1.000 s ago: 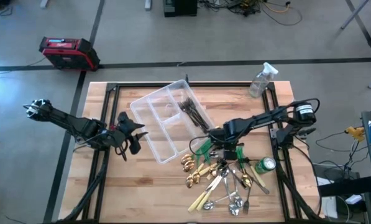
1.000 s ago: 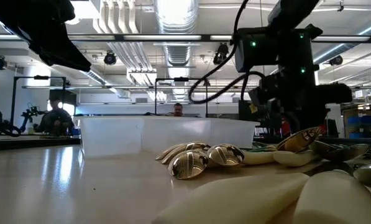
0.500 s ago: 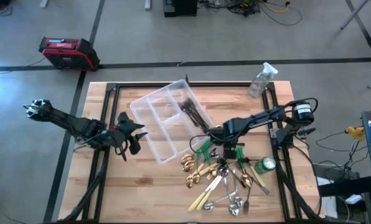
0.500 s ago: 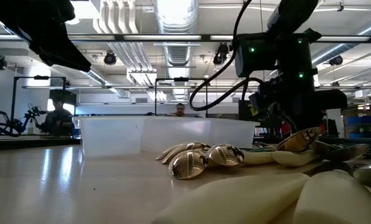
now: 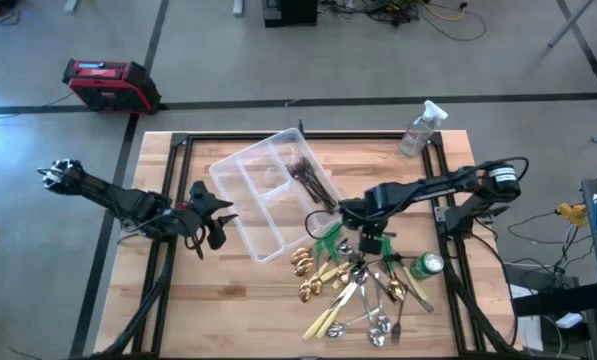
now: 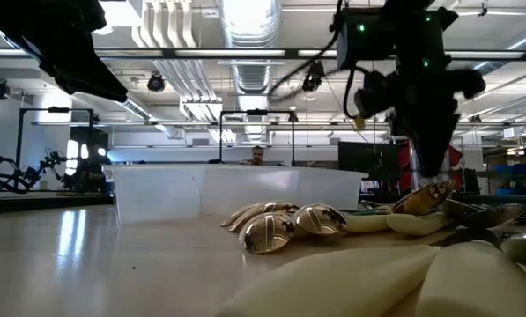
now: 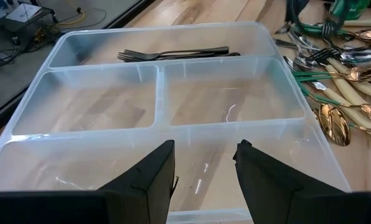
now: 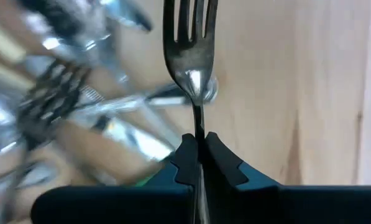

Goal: Sort silverware
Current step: Put the black fork into the transparent silverware tray

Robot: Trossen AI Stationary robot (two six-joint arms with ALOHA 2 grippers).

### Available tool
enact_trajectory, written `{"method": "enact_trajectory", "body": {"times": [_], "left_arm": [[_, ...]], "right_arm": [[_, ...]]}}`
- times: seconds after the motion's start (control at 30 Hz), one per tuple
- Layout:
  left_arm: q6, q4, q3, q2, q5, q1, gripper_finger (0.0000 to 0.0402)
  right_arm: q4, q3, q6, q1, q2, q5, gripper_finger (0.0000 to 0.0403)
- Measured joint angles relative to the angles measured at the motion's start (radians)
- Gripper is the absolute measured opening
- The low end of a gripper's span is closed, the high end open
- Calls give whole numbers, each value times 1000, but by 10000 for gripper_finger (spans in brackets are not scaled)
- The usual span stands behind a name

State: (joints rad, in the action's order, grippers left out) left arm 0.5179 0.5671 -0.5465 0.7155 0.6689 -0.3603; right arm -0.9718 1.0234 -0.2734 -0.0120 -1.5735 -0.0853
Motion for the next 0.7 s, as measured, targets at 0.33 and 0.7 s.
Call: {"method": "enact_trajectory", "body": {"times": [0.33,0.7], "left_arm": [[-19,-3,0,-9,52,0,155],[-23,-9,-13,-15,55,0,155]], "right_arm": [[98,148,-120,-2,9,23,0],[149,471,-290,-103,-235,379,0]]}}
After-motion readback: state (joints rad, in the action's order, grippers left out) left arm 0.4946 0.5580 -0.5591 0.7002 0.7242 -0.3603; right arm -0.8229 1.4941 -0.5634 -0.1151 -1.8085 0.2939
